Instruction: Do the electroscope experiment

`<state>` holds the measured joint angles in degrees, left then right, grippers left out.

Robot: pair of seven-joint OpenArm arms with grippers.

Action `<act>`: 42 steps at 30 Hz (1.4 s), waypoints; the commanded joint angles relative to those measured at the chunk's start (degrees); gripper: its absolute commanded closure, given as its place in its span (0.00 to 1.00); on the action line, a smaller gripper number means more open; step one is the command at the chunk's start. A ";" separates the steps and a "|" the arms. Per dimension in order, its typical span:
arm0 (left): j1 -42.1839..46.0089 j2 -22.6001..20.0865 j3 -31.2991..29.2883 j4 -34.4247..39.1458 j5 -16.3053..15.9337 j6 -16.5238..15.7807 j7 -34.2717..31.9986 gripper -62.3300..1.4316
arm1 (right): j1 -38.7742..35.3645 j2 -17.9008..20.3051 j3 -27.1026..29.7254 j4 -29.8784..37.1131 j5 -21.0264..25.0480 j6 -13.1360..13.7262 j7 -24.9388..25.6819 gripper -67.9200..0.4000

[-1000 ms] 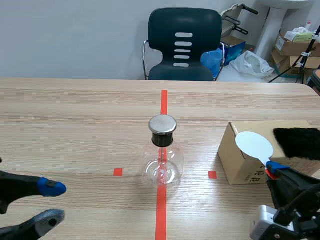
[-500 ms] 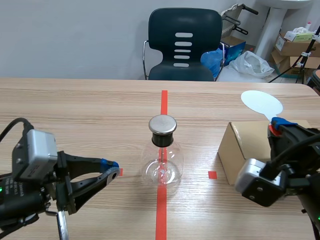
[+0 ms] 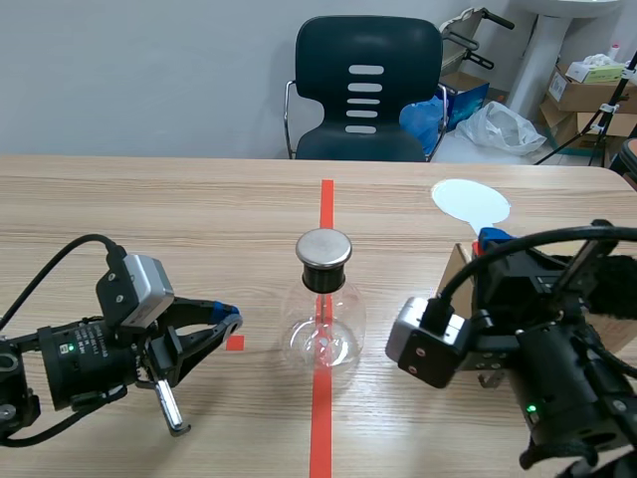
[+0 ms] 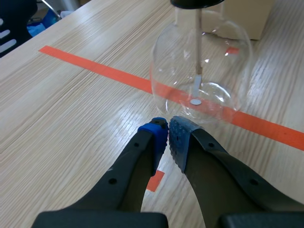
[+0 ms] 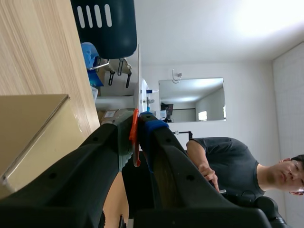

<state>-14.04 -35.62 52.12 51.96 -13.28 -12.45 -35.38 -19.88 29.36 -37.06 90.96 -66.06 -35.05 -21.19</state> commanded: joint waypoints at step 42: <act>-1.53 3.34 -0.09 -3.39 4.55 -0.09 -0.76 0.88 | 6.86 0.48 -8.79 -1.73 -3.41 6.14 -2.45 0.98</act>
<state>-15.09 -32.25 52.12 47.57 -8.38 -12.56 -35.38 -13.37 29.36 -46.30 88.73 -69.04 -28.23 -23.22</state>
